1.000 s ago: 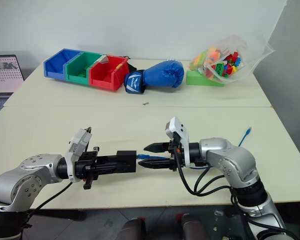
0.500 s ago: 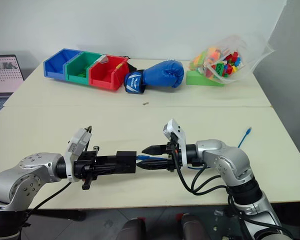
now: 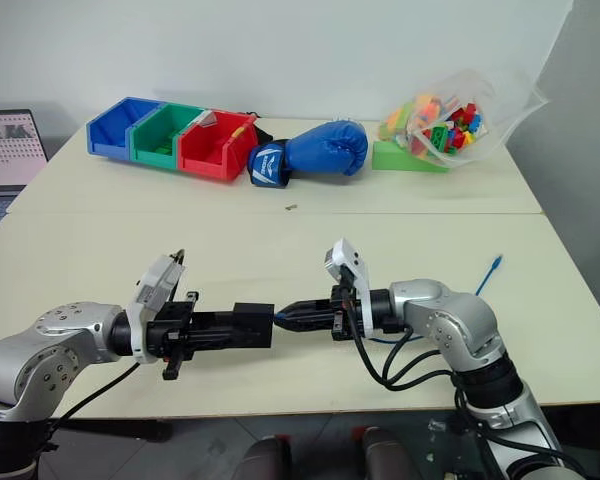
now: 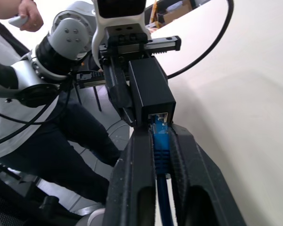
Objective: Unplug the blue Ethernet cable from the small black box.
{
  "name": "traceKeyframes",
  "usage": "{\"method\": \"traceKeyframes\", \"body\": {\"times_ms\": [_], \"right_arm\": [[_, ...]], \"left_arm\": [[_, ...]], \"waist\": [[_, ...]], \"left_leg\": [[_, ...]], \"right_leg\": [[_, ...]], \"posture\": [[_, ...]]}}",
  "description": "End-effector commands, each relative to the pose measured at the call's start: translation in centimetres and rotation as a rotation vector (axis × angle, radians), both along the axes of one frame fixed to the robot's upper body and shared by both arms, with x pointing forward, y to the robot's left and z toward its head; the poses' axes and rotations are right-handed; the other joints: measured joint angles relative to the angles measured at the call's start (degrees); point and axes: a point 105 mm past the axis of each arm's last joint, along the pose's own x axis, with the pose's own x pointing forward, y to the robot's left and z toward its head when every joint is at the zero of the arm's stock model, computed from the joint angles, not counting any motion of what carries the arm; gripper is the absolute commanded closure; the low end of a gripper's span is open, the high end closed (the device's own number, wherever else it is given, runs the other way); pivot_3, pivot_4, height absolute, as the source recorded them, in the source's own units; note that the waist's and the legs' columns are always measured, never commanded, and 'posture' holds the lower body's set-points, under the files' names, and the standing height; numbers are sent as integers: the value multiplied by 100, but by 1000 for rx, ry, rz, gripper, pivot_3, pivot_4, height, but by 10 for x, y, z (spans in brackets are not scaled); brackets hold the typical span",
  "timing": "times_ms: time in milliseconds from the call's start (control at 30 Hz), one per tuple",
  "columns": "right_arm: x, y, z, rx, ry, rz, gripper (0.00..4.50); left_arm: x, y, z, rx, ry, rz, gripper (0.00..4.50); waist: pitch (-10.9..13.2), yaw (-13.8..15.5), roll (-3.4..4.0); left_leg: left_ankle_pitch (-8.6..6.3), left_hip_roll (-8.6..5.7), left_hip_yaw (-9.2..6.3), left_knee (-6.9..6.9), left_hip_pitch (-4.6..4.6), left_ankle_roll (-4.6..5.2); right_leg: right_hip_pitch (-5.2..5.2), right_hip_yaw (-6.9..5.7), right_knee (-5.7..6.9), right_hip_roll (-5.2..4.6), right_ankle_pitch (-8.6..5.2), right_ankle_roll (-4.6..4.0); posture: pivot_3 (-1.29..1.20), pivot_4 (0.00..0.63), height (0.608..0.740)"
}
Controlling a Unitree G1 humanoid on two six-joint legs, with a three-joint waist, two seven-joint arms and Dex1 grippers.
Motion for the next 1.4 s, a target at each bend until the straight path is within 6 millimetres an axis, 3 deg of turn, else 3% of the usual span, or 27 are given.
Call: {"method": "traceKeyframes", "body": {"times_ms": [33,267,633,700,767,833,1000,1067,1100,1233,1333,1400], "right_arm": [[-4,3,8,9,-32,33,4423],[0,-6,0,-20,7,6,4423],[25,-62,-33,-169,-57,-262,4464],[47,-70,-30,-172,-133,-395,4464],[92,-85,-20,-191,-282,-683,4464],[120,-101,-18,-252,-390,-872,4464],[158,-129,-21,-321,-443,-1162,4464],[161,-127,-20,-304,-441,-1172,3765],[161,-125,-19,-297,-441,-1171,3733],[158,-124,-9,-252,-455,-1155,2651],[150,-124,2,-225,-489,-1128,2017],[135,-114,14,-163,-509,-1036,1620]], "left_arm": [[-5,-3,8,-6,-34,-33,3705],[-5,4,4,6,-28,-13,3705],[5,29,2,20,-32,149,3705],[9,31,1,25,-39,174,3705],[16,32,0,27,-53,212,3705],[21,29,-1,28,-68,224,3705],[24,16,0,31,-98,200,3705],[26,15,-1,43,-115,203,3705],[27,16,-2,51,-124,207,3705],[40,16,-4,59,-183,275,3705],[53,18,-3,47,-241,358,3705],[73,25,-1,38,-314,502,3705]], "waist": [[0,-1,0],[0,-2,0],[2,6,1],[2,-3,1],[2,-13,1],[3,-36,3],[9,11,7],[9,16,7],[9,11,7],[11,11,10],[12,12,12],[11,31,12]], "left_leg": [[0,0,0,-1,0,0],[0,0,0,-1,-1,0],[0,1,2,-3,-4,0],[0,1,4,-3,-3,0],[0,1,4,-2,-2,0],[0,1,7,-1,0,0],[1,-3,27,-3,-8,-1],[0,-4,31,-4,-12,-1],[0,-4,32,-5,-17,-1],[0,-3,35,-11,-15,-1],[0,-3,35,-10,-14,-1],[0,-3,34,-8,-14,0]], "right_leg": [[0,0,0,0,0,0],[-1,0,-1,0,0,0],[-4,2,-8,-1,0,0],[-5,2,-8,0,0,0],[-6,3,-6,1,0,0],[-7,4,-3,1,2,3],[-17,8,-3,-1,6,10],[-17,9,-6,-4,5,7],[-19,9,-6,-5,5,5],[-22,12,-6,-5,5,4],[-22,12,-4,-5,5,5],[-21,11,0,-5,5,5]], "posture": [[0,150,740],[0,150,740],[0,150,740],[0,150,740],[0,150,740],[0,150,740],[0,150,740],[0,150,740],[0,150,740],[0,150,740],[0,150,740],[0,150,740]]}}
